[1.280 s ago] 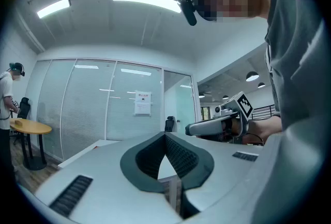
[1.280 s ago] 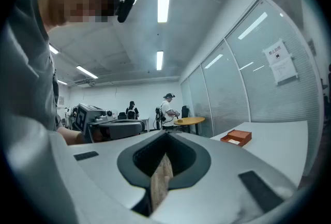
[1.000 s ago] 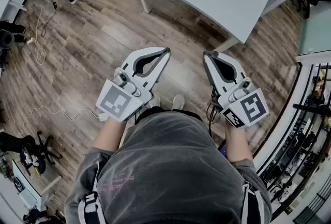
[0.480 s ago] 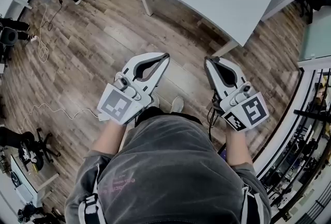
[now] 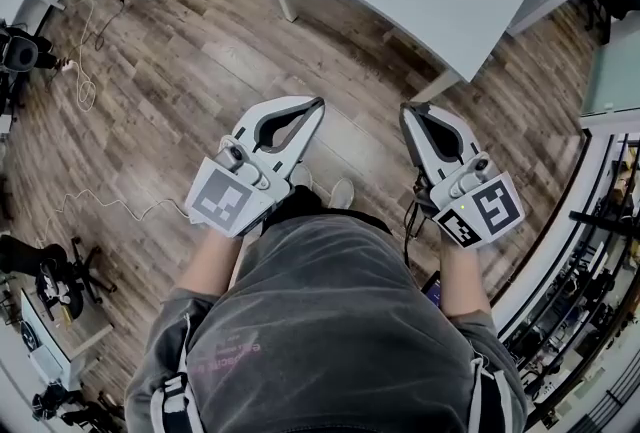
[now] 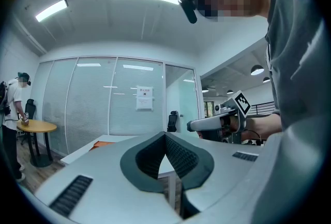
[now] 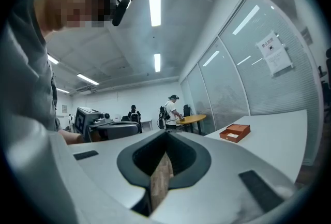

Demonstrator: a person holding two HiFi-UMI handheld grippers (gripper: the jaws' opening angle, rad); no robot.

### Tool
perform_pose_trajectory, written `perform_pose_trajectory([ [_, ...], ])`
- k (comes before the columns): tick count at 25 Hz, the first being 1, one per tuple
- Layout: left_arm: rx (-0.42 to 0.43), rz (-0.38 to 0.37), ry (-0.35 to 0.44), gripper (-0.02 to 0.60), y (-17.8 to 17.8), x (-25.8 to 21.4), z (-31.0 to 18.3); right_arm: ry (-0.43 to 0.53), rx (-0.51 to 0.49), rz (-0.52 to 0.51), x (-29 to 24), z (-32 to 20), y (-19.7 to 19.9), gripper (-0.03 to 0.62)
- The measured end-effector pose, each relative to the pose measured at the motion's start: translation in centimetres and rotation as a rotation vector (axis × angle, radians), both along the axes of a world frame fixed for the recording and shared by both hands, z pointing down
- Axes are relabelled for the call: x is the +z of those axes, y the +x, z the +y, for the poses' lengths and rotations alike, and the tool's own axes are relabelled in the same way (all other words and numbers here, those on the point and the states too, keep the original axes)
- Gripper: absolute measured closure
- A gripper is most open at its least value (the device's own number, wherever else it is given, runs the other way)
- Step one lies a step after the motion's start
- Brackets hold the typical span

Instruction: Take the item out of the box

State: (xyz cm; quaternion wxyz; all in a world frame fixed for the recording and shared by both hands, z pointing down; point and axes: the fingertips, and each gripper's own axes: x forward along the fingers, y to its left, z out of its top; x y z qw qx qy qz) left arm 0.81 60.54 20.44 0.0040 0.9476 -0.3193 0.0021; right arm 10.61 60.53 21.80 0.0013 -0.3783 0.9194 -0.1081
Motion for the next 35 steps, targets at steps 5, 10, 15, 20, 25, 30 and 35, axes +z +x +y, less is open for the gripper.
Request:
perform_pose_trajectory([
  [5, -0.013, 0.002, -0.009, 0.57, -0.1, 0.4, -0.6, -0.002, -0.015, 0.001, 0.2, -0.6, 0.0, 0.589],
  [10, -0.021, 0.004, -0.018, 0.57, -0.4, 0.7, -2.3, -0.016, -0.017, 0.002, 0.7, -2.4, -0.1, 0.589],
  [15, -0.025, 0.006, -0.017, 0.57, -0.4, 1.2, -4.6, -0.013, -0.022, -0.001, 1.0, -4.6, -0.1, 0.589],
  [20, -0.022, 0.008, -0.021, 0.571, -0.4, 1.7, -6.9, -0.018, -0.017, 0.0, 1.5, -7.0, -0.1, 0.589],
  [25, -0.019, 0.012, -0.033, 0.57, -1.2, 2.6, -10.0, -0.022, -0.016, 0.004, 2.1, -10.0, -1.0, 0.589],
  [30, -0.01, 0.017, -0.048, 0.57, -2.3, 3.2, -14.5, -0.038, -0.014, 0.014, 2.7, -14.3, -2.3, 0.589],
  [35, -0.003, 0.027, -0.055, 0.571, -3.3, 4.2, -18.8, -0.052, -0.003, 0.017, 3.9, -18.2, -3.3, 0.589],
])
